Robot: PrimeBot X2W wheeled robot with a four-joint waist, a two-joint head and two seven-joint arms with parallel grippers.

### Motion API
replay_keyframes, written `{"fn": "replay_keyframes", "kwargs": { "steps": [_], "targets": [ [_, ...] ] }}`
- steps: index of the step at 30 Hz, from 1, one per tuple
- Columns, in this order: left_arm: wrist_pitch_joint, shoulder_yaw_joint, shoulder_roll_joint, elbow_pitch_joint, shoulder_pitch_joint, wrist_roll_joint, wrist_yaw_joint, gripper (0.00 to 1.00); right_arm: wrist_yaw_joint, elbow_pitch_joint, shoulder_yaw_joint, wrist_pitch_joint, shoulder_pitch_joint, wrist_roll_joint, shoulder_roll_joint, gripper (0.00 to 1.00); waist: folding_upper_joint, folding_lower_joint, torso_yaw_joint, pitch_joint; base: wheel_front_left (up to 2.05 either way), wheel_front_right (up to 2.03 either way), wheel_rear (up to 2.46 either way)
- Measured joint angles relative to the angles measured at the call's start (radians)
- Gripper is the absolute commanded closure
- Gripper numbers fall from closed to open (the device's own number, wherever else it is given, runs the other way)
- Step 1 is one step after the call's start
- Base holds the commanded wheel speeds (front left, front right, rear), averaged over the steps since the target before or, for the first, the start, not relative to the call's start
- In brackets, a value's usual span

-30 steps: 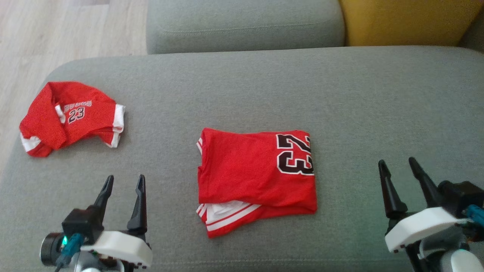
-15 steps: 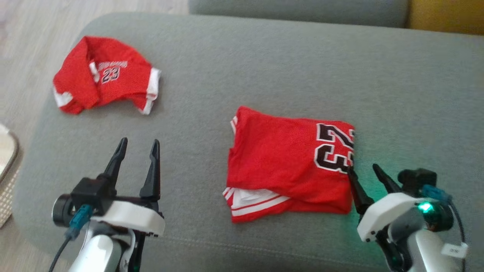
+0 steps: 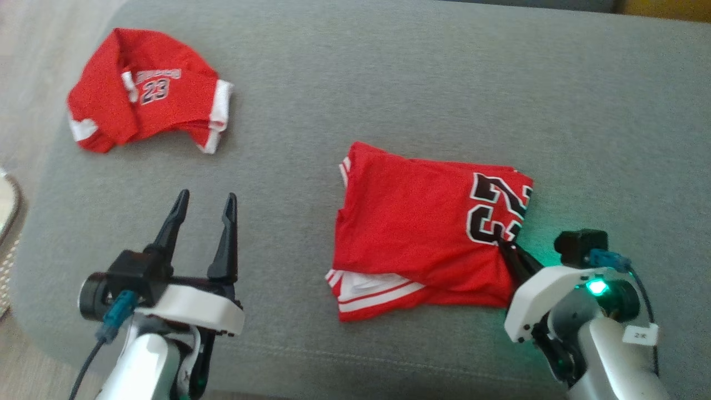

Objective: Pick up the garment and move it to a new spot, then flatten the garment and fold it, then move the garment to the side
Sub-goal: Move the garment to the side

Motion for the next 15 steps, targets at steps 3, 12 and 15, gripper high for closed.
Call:
{"fn": "replay_keyframes", "kwargs": {
  "steps": [3, 12, 15],
  "targets": [
    [0.0, 0.017, 0.0, -0.008, -0.001, 0.004, -0.004, 0.0, 0.0, -0.013, 0.034, 0.0, -0.009, 0.0, -0.004, 1.0, 0.0, 0.0, -0.036, 0.003, 0.0, 0.0, 0.0],
    [0.0, 0.035, 0.011, -0.034, -0.007, 0.02, -0.014, 0.0, 0.0, -0.039, 0.068, 0.04, -0.11, 0.001, -0.119, 1.0, 0.0, 0.0, -0.204, 0.017, 0.0, 0.0, 0.0],
    [-0.002, 0.035, 0.016, -0.041, -0.019, 0.026, -0.019, 0.0, 0.0, -0.04, 0.03, 0.052, -0.157, 0.002, -0.171, 1.0, 0.0, 0.0, -0.263, 0.031, 0.0, 0.0, 0.0]
  ]
}}
